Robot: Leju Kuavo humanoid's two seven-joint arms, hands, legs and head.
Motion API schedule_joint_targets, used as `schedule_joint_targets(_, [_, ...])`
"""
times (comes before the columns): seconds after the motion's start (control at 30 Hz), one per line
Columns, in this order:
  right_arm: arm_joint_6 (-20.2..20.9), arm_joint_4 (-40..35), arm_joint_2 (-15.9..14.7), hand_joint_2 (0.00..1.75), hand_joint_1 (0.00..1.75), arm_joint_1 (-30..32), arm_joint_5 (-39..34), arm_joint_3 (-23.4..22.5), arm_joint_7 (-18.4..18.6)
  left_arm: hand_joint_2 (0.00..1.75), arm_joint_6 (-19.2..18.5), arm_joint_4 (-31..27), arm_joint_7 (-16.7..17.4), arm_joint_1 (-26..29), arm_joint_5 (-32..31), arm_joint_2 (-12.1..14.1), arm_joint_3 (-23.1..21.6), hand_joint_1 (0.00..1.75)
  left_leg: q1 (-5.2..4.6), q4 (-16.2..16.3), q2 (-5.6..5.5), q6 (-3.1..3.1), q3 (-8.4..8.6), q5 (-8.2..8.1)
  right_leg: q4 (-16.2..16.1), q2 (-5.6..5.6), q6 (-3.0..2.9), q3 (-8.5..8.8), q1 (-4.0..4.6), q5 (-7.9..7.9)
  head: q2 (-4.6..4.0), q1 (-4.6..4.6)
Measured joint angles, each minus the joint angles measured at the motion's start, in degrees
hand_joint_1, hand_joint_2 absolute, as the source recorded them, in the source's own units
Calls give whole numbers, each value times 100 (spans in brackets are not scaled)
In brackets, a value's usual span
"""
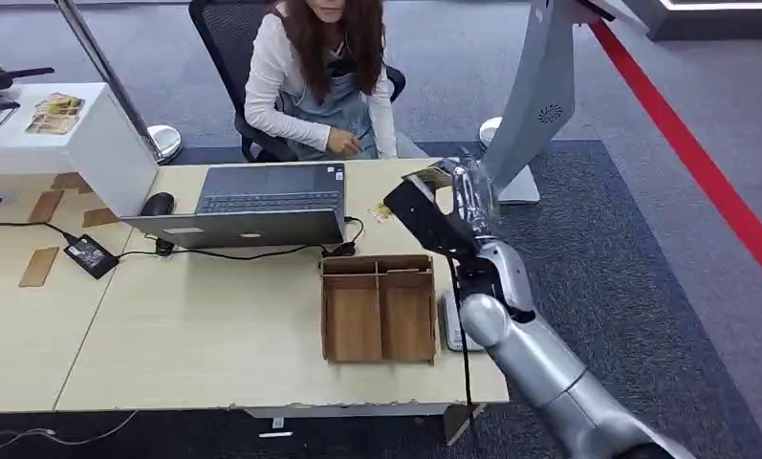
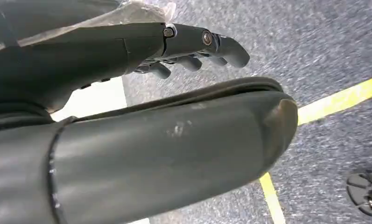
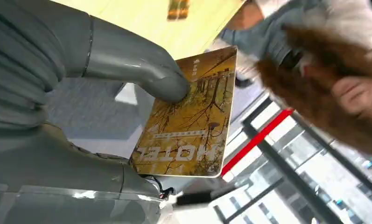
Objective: Pass the card to the sensor for recognition and then transmit it.
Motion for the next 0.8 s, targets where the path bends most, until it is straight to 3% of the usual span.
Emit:
schedule_joint_targets(0.23, [587, -1190, -825, 175, 175, 829, 948, -412, 747, 0, 103, 2, 44, 10, 203, -48, 118, 0, 1, 0, -2, 1, -1, -2, -1, -1, 0, 1, 1, 0, -2, 2])
schedule_joint_targets(0.4, [1003, -1608, -1180, 175, 175, 1375, 1720, -566, 1143, 0, 122, 2, 59, 5, 264, -85, 197, 0, 2, 0, -2, 1, -8, -2, -1, 0, -1, 1, 1, 0, -2, 0])
schedule_joint_targets(0.53, [1248, -1660, -1372, 175, 175, 1699, 2188, -572, 1388, 0, 120, 2, 81, 1, 282, -133, 221, 0, 3, -1, -2, 1, -12, -2, -1, -1, -1, 1, 1, 0, 0, 0])
schedule_joint_targets(0.8, [1497, -1568, -1484, 175, 175, 1984, 2236, -527, 1433, 0, 162, 2, 109, -23, 282, -206, 297, 0, 3, -1, -1, 1, -12, -2, 0, -1, -4, 1, 1, 2, -2, 0])
